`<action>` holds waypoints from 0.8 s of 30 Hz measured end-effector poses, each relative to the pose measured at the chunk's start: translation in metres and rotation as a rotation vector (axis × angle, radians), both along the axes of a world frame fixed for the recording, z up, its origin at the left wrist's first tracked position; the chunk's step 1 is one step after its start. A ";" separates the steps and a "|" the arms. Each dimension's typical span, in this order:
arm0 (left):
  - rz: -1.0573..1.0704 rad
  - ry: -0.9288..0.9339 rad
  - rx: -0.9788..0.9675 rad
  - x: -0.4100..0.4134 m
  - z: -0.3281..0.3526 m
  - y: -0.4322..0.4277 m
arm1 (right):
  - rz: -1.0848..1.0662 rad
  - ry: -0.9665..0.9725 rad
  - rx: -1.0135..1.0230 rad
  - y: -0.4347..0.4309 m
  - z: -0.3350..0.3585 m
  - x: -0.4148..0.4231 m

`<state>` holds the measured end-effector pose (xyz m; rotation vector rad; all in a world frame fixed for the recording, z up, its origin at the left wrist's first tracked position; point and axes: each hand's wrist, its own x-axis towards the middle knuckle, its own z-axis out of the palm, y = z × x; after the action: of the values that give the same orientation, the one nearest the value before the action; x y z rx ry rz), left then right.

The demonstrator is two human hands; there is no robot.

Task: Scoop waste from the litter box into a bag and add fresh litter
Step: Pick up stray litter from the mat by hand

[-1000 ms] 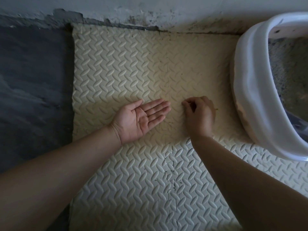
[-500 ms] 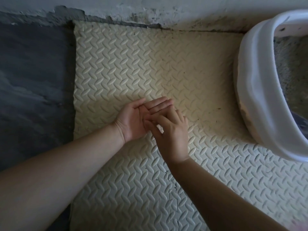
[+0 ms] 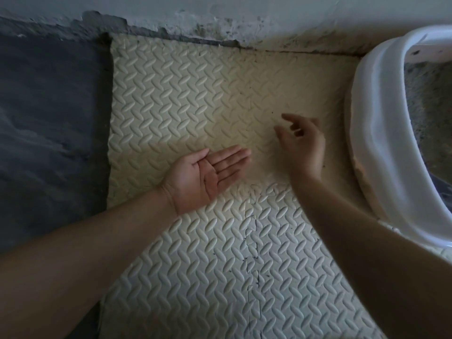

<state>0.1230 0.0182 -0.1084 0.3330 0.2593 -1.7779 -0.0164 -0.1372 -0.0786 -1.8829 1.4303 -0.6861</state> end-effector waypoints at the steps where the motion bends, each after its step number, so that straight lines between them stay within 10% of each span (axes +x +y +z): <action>1: -0.002 0.016 -0.011 0.003 0.000 0.000 | 0.017 0.018 -0.002 -0.012 0.000 0.005; 19: 0.130 -0.082 0.062 0.024 0.014 -0.009 | 0.093 0.228 -0.158 -0.039 -0.017 0.030; 24: 0.179 -0.108 0.142 0.026 0.018 -0.015 | 0.443 -0.035 -0.322 0.014 0.018 0.051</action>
<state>0.1493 0.0031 -0.0908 0.4911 0.3286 -1.5633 0.0347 -0.1233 -0.0607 -2.3210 0.8661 -0.7518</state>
